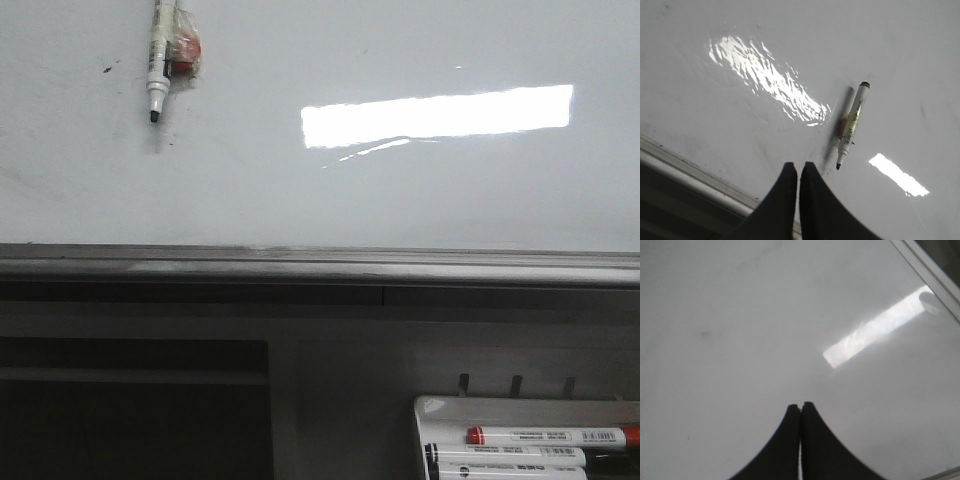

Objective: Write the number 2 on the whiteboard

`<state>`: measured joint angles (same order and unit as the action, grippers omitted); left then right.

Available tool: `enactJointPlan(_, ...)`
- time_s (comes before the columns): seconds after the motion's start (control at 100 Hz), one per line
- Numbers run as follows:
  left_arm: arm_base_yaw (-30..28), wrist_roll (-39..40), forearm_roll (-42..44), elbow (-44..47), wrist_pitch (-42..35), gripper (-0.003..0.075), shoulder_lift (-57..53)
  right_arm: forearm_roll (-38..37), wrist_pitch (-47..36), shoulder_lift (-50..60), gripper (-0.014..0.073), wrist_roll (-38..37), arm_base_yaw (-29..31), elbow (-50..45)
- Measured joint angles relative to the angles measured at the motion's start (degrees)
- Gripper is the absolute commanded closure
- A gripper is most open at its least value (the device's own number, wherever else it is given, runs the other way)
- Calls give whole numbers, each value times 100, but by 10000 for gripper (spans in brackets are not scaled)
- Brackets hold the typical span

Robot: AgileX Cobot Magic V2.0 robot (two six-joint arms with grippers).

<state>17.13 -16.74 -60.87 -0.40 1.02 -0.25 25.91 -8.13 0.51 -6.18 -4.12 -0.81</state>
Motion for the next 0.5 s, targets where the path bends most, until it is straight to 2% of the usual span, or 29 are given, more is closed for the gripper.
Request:
enactJointPlan(0.11, 0, 0, 593, -430, 132, 741, 74, 182, 468, 0, 655, -24, 0, 74)
enactJointPlan(0.21, 0, 0, 1712, -1196, 558, 701, 666, 209, 1244, 0, 555, -24, 0, 423)
enactJointPlan(0.28, 0, 0, 2441, -1805, 1017, 572, 1355, 209, 1748, 0, 421, -10, 0, 705)
enactJointPlan(0.3, 0, 0, 2600, -1985, 1151, 504, 1584, 209, 1866, -12, 377, 16, 0, 781)
enactJointPlan(0.37, 0, 0, 2931, -2536, 1507, 341, 2365, 209, 2137, -129, 248, 99, 0, 988)
enactJointPlan(0.4, 0, 0, 2997, -2733, 1602, 295, 2675, 209, 2196, -196, 205, 111, 0, 1046)
enactJointPlan(0.44, 0, 0, 3064, -3008, 1697, 259, 3129, 209, 2242, -260, 182, 139, 0, 1115)
enactJointPlan(0.5, 0, 0, 3102, -3344, 1794, 266, 3782, 209, 2344, -359, 176, 163, 0, 1185)
